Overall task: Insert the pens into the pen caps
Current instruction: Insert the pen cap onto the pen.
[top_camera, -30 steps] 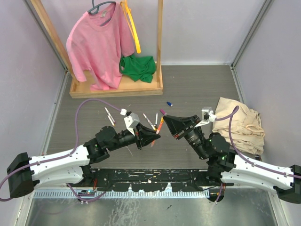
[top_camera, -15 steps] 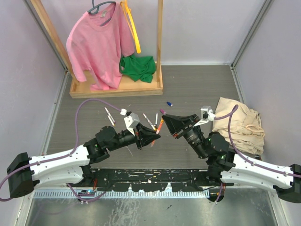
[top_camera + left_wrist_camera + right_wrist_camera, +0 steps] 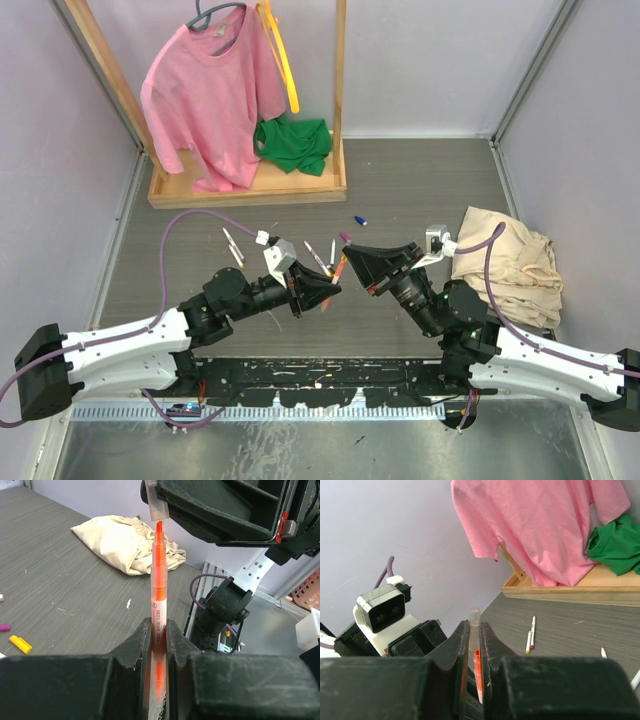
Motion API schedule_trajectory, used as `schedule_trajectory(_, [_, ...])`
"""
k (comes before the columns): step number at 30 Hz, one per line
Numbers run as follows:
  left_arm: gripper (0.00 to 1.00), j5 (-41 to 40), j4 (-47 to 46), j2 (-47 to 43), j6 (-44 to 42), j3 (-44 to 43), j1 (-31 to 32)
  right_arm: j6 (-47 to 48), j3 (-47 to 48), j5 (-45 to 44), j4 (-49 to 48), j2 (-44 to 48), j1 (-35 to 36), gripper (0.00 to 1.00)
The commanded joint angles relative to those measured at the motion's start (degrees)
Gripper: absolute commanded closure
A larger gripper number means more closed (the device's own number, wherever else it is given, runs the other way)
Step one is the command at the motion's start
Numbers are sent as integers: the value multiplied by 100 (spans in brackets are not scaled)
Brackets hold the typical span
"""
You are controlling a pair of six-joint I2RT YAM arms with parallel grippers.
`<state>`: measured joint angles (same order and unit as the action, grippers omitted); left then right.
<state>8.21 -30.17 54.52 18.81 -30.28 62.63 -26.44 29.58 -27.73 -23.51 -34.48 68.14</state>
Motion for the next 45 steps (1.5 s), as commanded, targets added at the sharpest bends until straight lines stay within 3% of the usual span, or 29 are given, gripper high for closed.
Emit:
schedule_trajectory(1, [100, -89, -449, -59, -18, -4, 14, -177, -19, 149, -122, 2, 15, 100])
schedule_trajectory(17, [100, -194, -527, -143, 0, 95, 12, -318, -357, 113, -165, -49, 15, 100])
schedule_trajectory(26, [100, -297, -586, -183, 26, 150, 13, -184, -834, 282, -715, -152, 15, 97])
schedule_trajectory(32, [100, -326, -603, -192, 36, 175, 12, -382, -1027, 452, -925, -305, 15, 91])
schedule_trajectory(38, [100, -346, -616, -199, 35, 190, 12, -463, -1057, 567, -858, -313, 15, 74])
schedule_trajectory(45, [100, -352, -629, -215, 36, 198, 13, -271, -888, 389, -435, 17, 15, 63])
